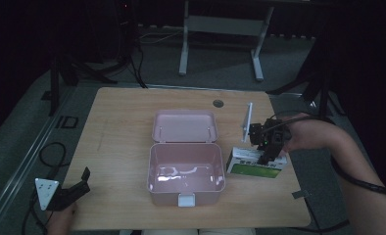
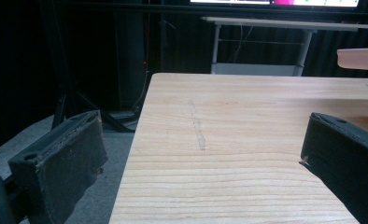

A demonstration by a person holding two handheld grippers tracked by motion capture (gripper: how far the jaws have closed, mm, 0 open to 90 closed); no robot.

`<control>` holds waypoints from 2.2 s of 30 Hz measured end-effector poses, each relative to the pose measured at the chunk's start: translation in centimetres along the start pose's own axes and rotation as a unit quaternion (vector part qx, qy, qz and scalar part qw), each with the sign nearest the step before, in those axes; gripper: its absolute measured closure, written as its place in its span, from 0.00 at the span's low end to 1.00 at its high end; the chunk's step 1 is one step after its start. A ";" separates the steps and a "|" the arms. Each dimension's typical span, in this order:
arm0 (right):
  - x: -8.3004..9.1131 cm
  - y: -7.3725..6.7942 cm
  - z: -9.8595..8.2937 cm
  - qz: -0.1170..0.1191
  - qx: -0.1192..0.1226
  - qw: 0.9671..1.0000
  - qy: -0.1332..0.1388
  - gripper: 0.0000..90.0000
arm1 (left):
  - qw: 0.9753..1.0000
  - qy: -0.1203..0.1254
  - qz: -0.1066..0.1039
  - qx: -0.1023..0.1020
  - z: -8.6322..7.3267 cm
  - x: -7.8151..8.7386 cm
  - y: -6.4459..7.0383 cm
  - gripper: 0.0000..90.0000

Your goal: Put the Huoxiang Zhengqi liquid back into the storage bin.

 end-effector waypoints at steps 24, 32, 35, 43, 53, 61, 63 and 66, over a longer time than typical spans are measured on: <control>3.1 -0.7 5.3 -0.008 0.031 0.999 -0.002 0.69 | 1.000 0.001 -0.001 -0.001 0.0 0.0 0.0 0.00; 4.1 -1.0 9.0 -0.006 0.049 0.999 0.006 0.69 | 1.000 0.003 -0.001 -0.002 0.0 0.0 0.0 0.00; 4.5 -1.2 10.3 -0.008 0.054 0.998 0.006 0.69 | 1.000 0.002 -0.002 -0.002 0.0 0.0 0.0 0.00; 4.9 -2.0 13.4 -0.008 0.079 0.997 0.014 0.69 | 1.000 0.002 -0.004 -0.001 0.0 0.0 0.0 0.00; 3.6 -3.1 15.9 -0.007 0.094 0.995 0.019 0.69 | 1.000 0.002 -0.004 -0.002 0.0 0.0 0.0 0.00; 0.5 -3.1 17.0 0.002 0.096 0.995 0.013 0.69 | 1.000 0.001 -0.003 -0.001 0.0 0.0 0.0 0.00; -0.4 -3.1 17.1 0.002 0.095 0.995 0.009 0.69 | 1.000 0.001 -0.003 -0.001 0.0 0.0 0.0 0.00; -1.7 -3.3 17.4 0.007 0.101 0.995 0.008 0.69 | 1.000 0.001 -0.003 -0.001 0.0 0.0 0.0 0.00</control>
Point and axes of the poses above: each handheld gripper's, and its own axes: x roughly backward along the jaws, z roughly out of its top, y roughly to its right, the point moved 4 cm from there along -x, roughly forward along the jaws, and after that the axes turned 13 degrees about -y, right-handed, at the moved point
